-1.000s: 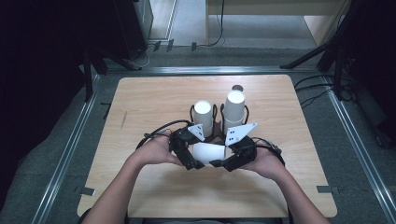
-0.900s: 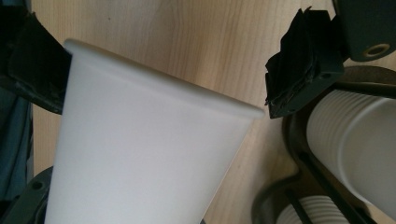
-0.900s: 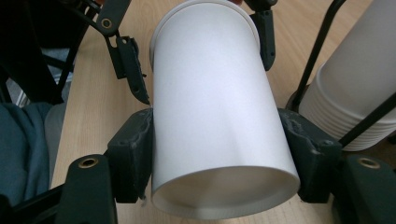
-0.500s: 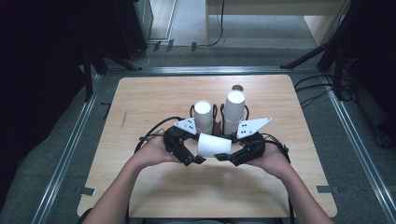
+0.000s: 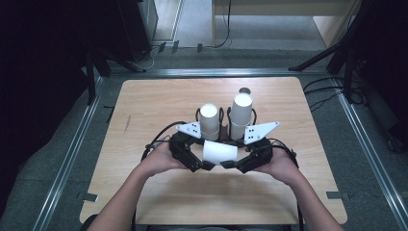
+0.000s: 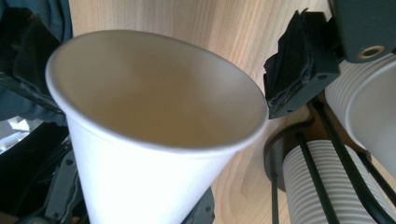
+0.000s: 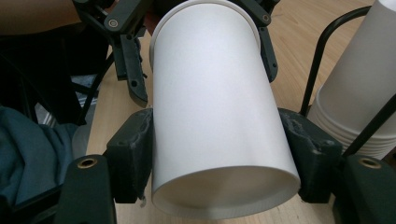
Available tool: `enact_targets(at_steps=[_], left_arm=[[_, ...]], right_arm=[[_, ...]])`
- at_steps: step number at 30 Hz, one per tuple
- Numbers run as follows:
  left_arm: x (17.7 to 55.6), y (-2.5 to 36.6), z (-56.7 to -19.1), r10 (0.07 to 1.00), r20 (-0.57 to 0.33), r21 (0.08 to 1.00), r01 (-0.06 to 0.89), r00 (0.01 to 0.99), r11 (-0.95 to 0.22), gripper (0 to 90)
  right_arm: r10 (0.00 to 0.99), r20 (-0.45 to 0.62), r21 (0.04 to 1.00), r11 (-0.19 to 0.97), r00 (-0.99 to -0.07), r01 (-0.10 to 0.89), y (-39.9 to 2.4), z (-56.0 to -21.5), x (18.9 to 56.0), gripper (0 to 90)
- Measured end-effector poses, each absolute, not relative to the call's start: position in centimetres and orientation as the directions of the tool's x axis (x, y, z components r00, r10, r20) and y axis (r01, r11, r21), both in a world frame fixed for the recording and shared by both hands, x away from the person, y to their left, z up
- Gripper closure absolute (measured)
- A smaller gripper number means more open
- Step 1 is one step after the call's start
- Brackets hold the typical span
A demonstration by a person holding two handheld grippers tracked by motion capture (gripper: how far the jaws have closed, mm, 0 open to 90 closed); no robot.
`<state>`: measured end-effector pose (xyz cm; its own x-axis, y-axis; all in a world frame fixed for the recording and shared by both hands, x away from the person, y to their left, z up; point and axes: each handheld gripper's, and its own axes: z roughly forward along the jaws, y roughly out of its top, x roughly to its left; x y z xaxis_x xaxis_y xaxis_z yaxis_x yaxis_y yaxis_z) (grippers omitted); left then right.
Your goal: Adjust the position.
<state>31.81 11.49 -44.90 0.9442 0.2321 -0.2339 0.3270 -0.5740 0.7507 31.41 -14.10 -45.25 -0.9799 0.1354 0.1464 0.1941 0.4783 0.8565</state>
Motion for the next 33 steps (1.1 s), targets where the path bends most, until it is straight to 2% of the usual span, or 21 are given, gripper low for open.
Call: enact_targets(at_steps=[19,33], left_arm=[[31.79,11.79,-44.75,0.183,-0.242,0.769,0.304,0.953,-0.563,21.8],[31.91,11.94,-44.65,0.187,-0.243,0.767,0.307,0.952,-0.564,23.4]], right_arm=[[0.114,0.181,0.853,0.475,-0.977,0.213,-14.11,-45.37,31.52,33.3],[0.136,0.182,0.851,0.474,-0.974,0.225,-14.17,-45.3,31.58,31.0]])
